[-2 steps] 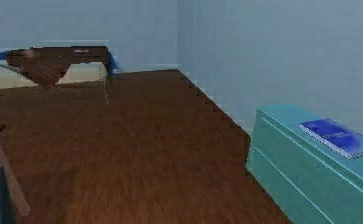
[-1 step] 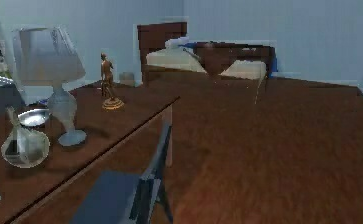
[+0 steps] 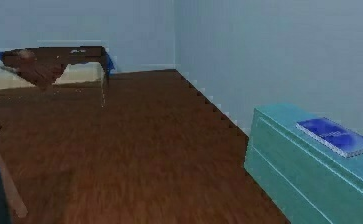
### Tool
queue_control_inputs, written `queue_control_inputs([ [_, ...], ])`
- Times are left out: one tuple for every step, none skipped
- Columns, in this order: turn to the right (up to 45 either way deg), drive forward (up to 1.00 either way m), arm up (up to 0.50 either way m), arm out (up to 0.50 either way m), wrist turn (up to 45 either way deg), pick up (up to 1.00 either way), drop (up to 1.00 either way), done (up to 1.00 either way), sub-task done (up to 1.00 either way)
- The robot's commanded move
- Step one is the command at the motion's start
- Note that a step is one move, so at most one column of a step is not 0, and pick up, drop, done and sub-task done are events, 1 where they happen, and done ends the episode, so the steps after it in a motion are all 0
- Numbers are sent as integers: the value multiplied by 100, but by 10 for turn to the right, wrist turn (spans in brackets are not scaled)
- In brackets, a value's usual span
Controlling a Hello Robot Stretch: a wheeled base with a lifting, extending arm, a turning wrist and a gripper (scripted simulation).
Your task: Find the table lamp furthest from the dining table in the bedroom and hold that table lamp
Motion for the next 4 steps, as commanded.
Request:
queue_control_inputs([
  [450, 0, 0, 0, 0, 0, 0, 0, 0],
  [240, 0, 0, 0, 0, 0, 0, 0, 0],
  [0, 30, 0, 0, 0, 0, 0, 0, 0],
  [-450, 0, 0, 0, 0, 0, 0, 0, 0],
])
